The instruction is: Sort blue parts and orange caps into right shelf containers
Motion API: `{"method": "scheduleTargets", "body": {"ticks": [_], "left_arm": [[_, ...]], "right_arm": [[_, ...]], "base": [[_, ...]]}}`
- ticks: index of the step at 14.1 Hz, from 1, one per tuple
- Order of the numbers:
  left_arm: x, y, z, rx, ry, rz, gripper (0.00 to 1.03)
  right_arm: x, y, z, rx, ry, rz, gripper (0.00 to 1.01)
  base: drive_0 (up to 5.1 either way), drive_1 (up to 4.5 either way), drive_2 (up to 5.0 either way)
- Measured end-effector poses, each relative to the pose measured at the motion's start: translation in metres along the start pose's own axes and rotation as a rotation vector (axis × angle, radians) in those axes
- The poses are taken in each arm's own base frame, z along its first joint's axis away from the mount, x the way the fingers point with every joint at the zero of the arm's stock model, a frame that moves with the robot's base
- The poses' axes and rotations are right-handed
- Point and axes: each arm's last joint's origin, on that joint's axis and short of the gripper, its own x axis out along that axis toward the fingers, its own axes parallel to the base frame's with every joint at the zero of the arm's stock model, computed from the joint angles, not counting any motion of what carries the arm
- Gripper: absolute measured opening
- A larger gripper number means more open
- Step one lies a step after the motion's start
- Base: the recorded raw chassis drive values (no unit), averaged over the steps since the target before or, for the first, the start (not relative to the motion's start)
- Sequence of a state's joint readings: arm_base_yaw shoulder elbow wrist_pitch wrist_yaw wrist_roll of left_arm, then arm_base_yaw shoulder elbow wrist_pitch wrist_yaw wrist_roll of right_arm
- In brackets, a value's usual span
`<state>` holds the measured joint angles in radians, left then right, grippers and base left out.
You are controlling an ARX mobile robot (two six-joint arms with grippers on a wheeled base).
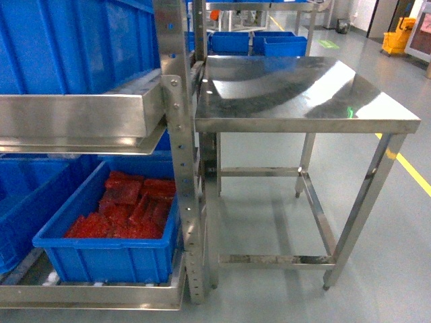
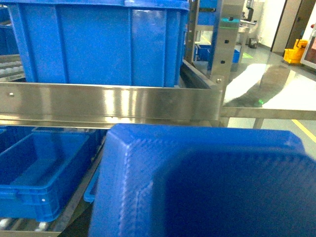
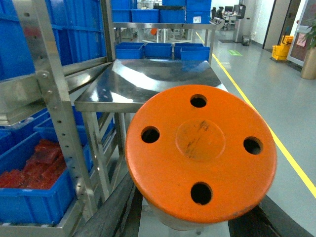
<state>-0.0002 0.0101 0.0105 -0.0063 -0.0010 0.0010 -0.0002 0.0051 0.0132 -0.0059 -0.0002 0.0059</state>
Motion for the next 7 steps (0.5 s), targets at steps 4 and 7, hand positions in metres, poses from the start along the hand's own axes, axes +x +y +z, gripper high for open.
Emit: {"method": "scheduleTargets", "body": {"ticks": [4,7], "left_arm": [[0.0000,0.0000,0.0001,0.000,-0.001,-0.001,0.43],[0.0000,0.0000,0.0000,0.000,0.000,-0.001,0.43]], "right_arm": [[0.0000,0.0000,-0.0001,0.000,0.001,0.000,0.42],[0.0000,0.0000,-0.0001,0.000,0.001,0.000,0.42]], "base": [[-5.1,2.27,2.3],[-5.1,2.27,2.3]]}}
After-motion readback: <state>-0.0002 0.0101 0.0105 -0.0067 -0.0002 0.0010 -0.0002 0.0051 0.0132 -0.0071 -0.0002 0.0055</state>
